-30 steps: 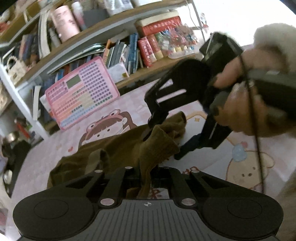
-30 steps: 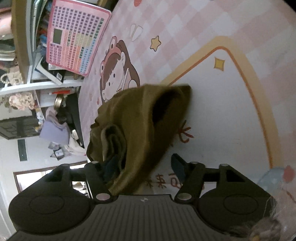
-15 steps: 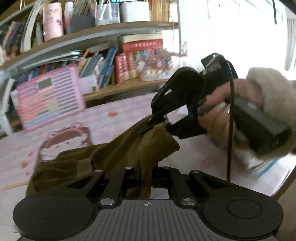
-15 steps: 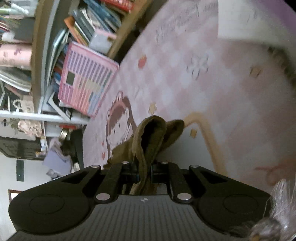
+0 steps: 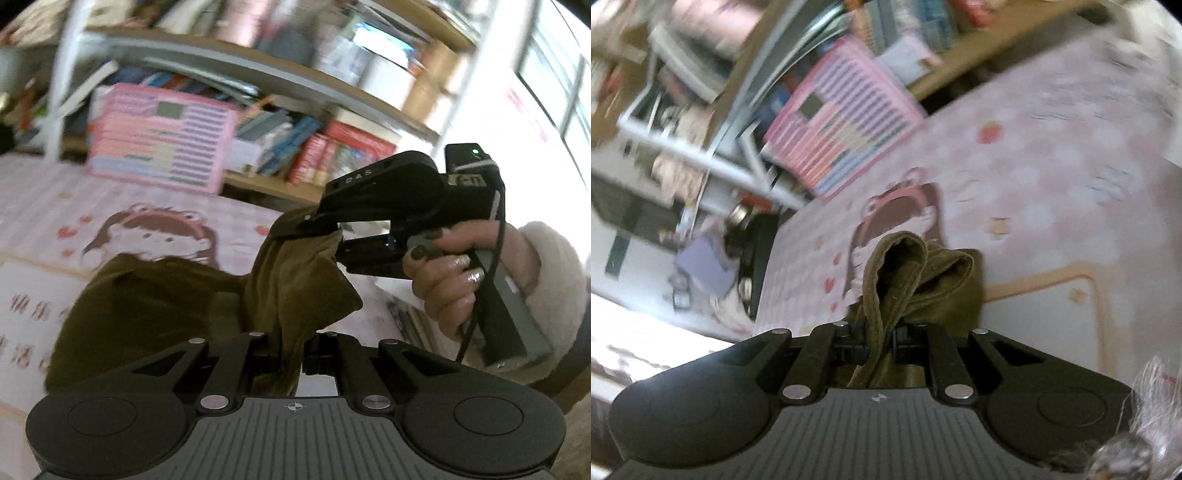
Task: Fold clothes
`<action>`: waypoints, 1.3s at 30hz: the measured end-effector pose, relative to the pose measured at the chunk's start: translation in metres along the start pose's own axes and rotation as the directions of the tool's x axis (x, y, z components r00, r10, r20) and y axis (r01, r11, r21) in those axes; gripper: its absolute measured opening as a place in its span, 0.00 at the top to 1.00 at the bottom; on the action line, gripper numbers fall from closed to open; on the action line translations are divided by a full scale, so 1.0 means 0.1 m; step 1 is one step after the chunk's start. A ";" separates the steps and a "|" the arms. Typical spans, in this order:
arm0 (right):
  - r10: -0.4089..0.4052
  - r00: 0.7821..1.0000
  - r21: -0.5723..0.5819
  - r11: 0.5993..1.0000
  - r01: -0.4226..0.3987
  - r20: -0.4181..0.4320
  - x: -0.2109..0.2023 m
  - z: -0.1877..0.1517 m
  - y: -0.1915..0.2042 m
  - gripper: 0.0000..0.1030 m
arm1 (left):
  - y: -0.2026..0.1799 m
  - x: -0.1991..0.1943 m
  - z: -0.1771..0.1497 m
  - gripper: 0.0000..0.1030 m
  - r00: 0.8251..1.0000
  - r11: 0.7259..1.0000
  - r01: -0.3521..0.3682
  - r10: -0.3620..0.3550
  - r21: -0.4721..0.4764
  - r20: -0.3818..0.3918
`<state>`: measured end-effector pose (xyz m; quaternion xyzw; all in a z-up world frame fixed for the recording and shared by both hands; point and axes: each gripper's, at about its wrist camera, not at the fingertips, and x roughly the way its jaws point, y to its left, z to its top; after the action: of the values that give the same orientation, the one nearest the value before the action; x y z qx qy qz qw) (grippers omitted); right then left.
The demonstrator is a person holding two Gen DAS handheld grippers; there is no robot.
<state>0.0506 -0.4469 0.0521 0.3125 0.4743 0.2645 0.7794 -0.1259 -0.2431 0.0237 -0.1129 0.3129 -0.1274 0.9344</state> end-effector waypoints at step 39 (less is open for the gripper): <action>-0.403 0.898 0.003 0.913 0.409 0.175 0.50 -1.45 0.38 0.36 | 1.36 0.42 0.67 0.96 0.971 0.974 0.221 -0.217 0.036 -0.103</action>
<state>-0.0640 -0.3523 -0.0001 0.2151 0.4553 0.0763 0.8606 -0.0299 -0.1194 0.0126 -0.1182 0.3409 -0.2426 0.9006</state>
